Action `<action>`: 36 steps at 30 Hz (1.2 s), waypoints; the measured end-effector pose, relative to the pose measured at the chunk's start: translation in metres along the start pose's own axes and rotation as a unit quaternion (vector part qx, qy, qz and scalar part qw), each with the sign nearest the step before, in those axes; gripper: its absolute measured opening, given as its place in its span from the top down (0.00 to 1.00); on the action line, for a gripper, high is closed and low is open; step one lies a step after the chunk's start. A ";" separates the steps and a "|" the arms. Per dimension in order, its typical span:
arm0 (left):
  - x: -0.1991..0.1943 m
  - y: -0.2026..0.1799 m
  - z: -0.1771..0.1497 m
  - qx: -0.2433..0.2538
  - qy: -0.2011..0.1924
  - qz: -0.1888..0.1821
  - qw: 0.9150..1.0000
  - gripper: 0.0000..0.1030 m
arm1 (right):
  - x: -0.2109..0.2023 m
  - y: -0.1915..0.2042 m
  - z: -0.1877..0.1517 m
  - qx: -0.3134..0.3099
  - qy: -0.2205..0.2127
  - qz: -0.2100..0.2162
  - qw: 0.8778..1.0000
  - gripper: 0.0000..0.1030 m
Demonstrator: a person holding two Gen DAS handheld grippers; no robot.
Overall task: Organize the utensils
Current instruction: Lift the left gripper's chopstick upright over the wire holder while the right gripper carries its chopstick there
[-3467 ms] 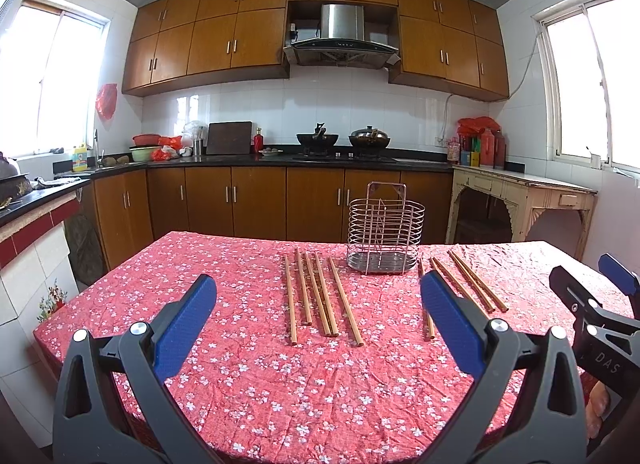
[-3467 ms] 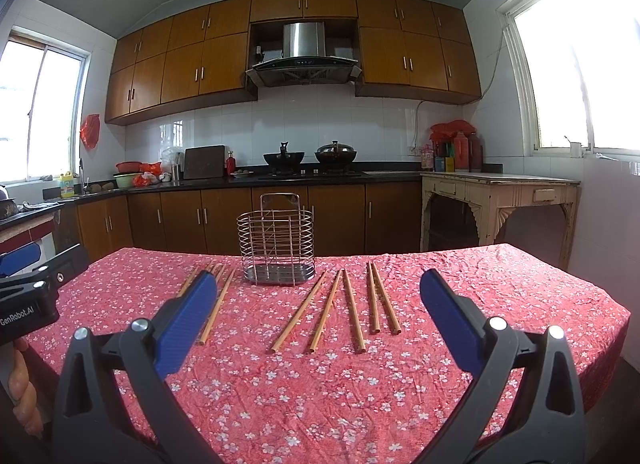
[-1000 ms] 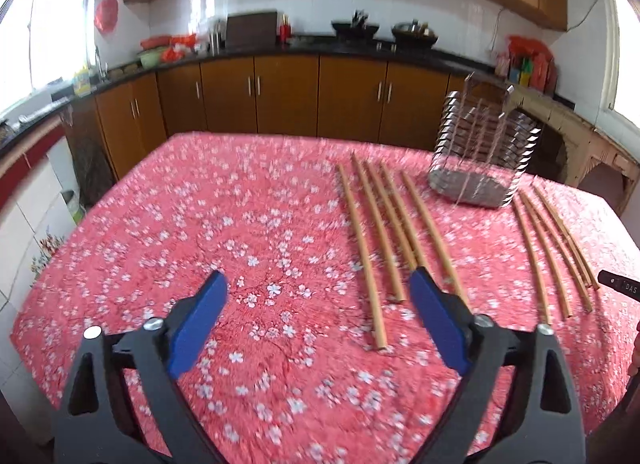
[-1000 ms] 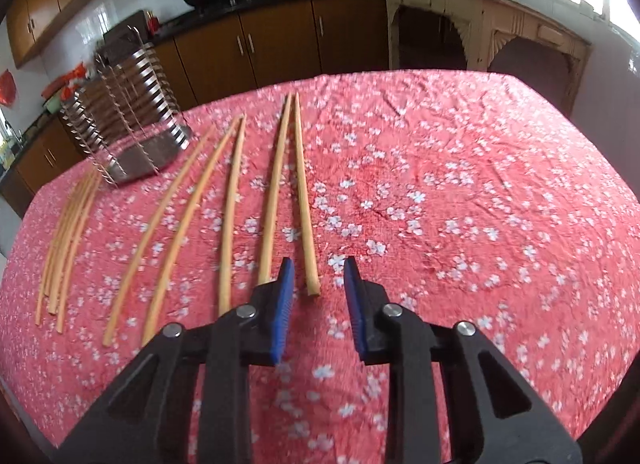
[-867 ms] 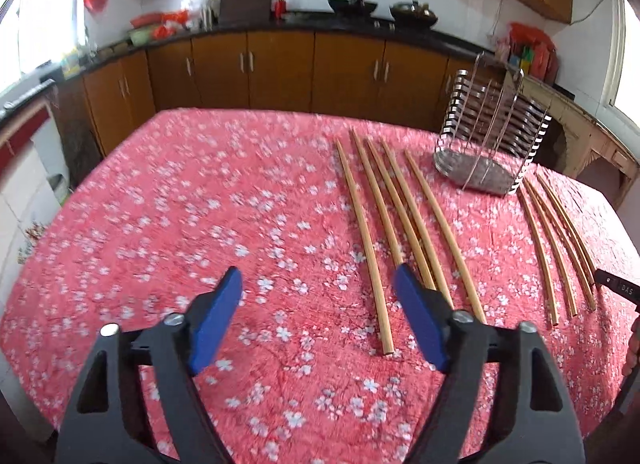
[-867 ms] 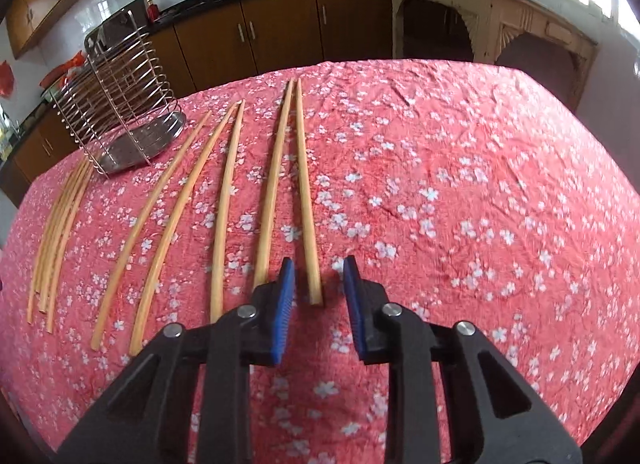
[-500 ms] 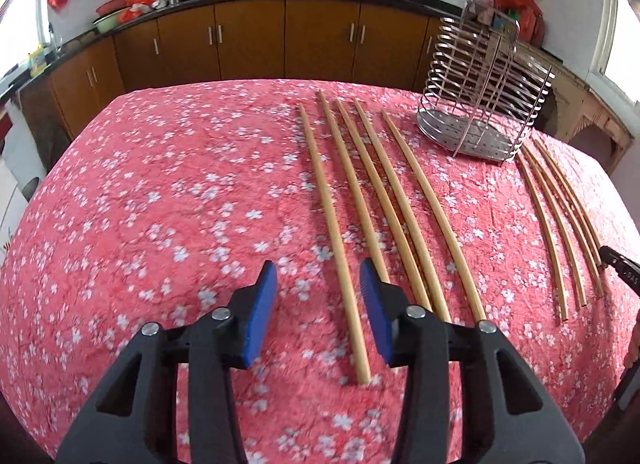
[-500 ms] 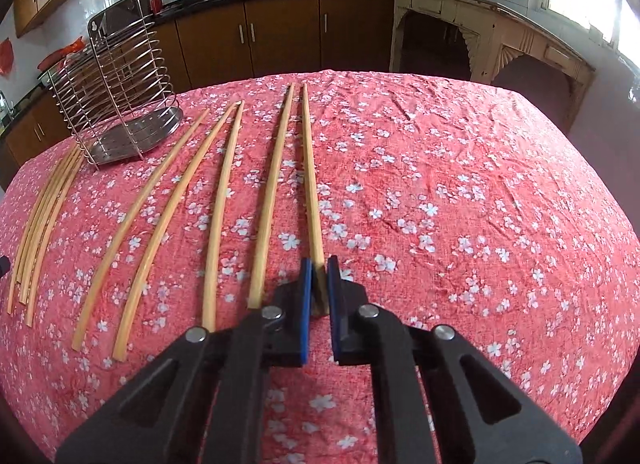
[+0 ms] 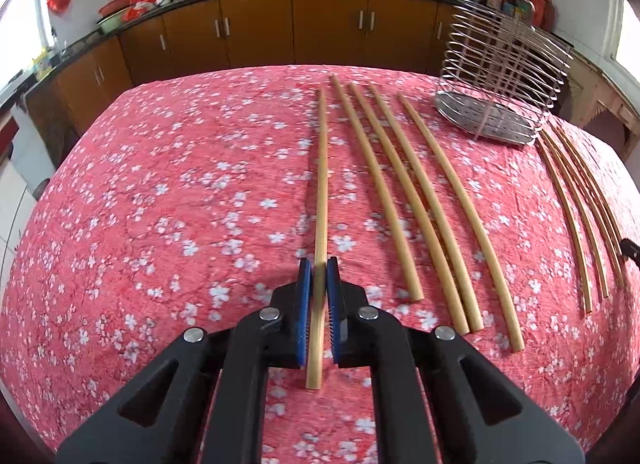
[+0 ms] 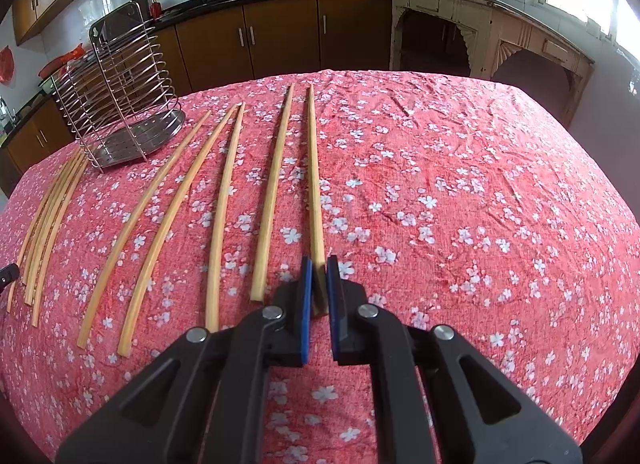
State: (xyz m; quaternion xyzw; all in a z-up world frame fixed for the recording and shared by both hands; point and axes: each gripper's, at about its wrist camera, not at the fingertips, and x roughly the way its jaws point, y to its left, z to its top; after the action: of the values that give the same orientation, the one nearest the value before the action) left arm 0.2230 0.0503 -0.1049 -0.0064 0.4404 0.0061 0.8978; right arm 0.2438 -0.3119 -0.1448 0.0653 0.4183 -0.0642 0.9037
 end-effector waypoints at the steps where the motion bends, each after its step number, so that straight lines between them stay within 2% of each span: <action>1: -0.001 0.001 -0.001 0.000 0.001 -0.002 1.000 0.92 | -0.001 -0.001 -0.001 0.001 0.000 0.001 1.000 0.91; 12: -0.009 -0.010 -0.013 0.014 -0.009 0.003 1.000 0.92 | -0.007 0.000 -0.004 -0.002 0.000 -0.001 1.000 0.92; 16: -0.014 -0.002 -0.010 0.003 -0.010 -0.008 1.000 0.94 | -0.015 0.001 -0.006 -0.005 -0.012 0.001 1.000 0.93; 21: -0.048 0.011 0.000 -0.002 -0.070 -0.020 0.997 0.94 | -0.048 -0.005 -0.002 -0.014 -0.067 -0.006 0.998 0.93; 24: -0.078 0.018 0.011 -0.006 -0.125 -0.028 0.992 0.94 | -0.072 -0.010 0.007 -0.011 -0.106 -0.003 0.994 0.93; 28: -0.104 0.023 0.028 -0.018 -0.177 -0.036 0.983 0.94 | -0.103 -0.016 0.023 -0.008 -0.163 0.000 0.987 0.93; 32: -0.120 0.025 0.044 -0.031 -0.209 -0.039 0.977 0.94 | -0.124 -0.022 0.043 0.006 -0.211 0.009 0.977 0.93; 36: -0.126 0.025 0.063 -0.039 -0.227 -0.031 0.973 0.94 | -0.132 -0.028 0.063 0.019 -0.242 0.014 0.970 0.93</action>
State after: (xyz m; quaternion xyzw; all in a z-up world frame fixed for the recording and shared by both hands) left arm 0.1958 0.0754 0.0332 -0.0535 0.2237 -0.0035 0.9732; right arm 0.2020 -0.3419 -0.0054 0.0710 0.1849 -0.0736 0.9774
